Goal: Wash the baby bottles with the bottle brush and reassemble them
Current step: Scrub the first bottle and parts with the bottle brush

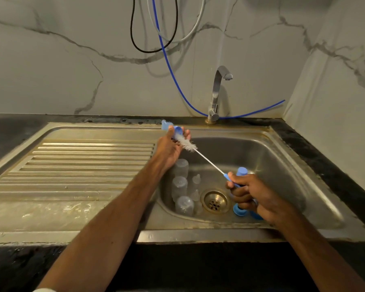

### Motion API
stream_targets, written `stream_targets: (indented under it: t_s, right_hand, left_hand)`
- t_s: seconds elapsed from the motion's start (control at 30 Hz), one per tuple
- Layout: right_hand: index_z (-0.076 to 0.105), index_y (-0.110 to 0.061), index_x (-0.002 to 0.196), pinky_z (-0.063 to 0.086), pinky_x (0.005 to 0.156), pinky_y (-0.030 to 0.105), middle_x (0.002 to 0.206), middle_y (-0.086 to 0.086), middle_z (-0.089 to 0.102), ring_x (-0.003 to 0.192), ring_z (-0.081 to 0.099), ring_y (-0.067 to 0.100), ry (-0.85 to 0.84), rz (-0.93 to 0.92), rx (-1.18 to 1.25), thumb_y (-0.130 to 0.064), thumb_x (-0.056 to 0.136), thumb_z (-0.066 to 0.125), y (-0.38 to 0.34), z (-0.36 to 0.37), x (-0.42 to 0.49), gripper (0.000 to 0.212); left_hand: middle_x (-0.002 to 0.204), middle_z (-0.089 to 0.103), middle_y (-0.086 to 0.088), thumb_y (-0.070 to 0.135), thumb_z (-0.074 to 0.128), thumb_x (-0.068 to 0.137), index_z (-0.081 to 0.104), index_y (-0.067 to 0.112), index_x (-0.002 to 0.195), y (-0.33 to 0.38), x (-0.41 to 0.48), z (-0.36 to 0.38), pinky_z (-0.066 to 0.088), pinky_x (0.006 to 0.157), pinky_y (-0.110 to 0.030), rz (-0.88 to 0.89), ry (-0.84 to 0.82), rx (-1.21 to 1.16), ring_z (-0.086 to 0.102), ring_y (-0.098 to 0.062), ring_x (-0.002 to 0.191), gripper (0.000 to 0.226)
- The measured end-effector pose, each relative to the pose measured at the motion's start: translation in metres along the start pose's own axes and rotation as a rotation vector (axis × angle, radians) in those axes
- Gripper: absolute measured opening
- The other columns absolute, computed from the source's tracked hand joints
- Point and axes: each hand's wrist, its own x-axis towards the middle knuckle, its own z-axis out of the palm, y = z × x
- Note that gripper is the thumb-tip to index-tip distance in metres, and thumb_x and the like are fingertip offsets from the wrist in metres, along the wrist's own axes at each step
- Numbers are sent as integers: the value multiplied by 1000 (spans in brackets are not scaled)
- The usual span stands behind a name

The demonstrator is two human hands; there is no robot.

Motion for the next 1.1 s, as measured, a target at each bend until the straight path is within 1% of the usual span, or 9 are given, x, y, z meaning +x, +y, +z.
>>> stream_targets:
  t_s: [0.1,0.3,0.4,0.5,0.63,0.77,0.93,1.03,1.1]
  right_hand:
    - [60,-11,75,10,47,22,56,-5,22,44,17,5,25,-23,-40,-36,102,55,0,-7,-5,37]
    - [77,-9,79,34,46,24,47,-6,45,43,38,9,318,-379,-289,-31,99,63,-1,9,8,33]
    - [77,-10,74,35,45,20,46,-4,51,41,42,7,473,-508,-437,-27,98,64,-10,22,16,32]
    - [67,-6,70,27,40,21,45,-4,41,40,33,9,376,-355,-280,-29,101,60,-5,24,15,39]
    - [53,-16,71,12,38,17,52,-10,24,39,19,3,36,56,75,-34,104,50,0,13,6,37]
    - [55,-17,66,9,38,17,52,-11,21,39,17,1,-115,162,245,-32,100,54,0,-4,-6,37]
    - [74,-5,84,21,46,22,52,-3,35,46,29,8,210,-184,-176,-34,98,63,-5,-5,-3,34]
    - [79,-14,78,38,50,24,47,-4,51,49,47,11,407,-425,-412,-30,97,65,-20,3,12,29]
    - [76,-15,69,39,50,25,43,-4,51,43,45,8,457,-482,-470,-26,98,65,-23,10,21,33]
  left_hand:
    - [103,66,-17,33,47,107,52,-3,127,7,9,-9,61,88,-44,56,51,-14,70,-25,91,42]
    - [108,65,-17,24,51,107,56,0,122,-20,-5,11,62,84,-41,-30,-26,154,67,-29,101,28]
    - [115,66,-19,22,52,107,53,-4,130,-44,-15,33,55,100,-47,-88,-61,213,69,-32,106,35]
    - [110,66,-20,24,49,108,55,-3,125,-27,-9,24,57,97,-46,-42,-63,74,69,-29,99,32]
    - [100,62,-18,36,38,110,56,1,110,-2,5,1,55,95,-44,-39,-9,47,65,-26,90,40]
    - [97,62,-17,38,37,111,57,0,104,4,11,-6,57,84,-39,1,82,24,65,-25,87,43]
    - [106,67,-17,30,47,108,57,0,120,-12,-4,7,57,95,-44,-29,0,134,68,-28,100,34]
    - [122,65,-20,25,50,107,53,-1,132,-38,-16,28,59,90,-41,-76,-32,216,68,-31,110,36]
    - [119,67,-19,24,50,107,55,0,129,-43,-18,33,59,91,-40,-84,-70,220,69,-31,108,33]
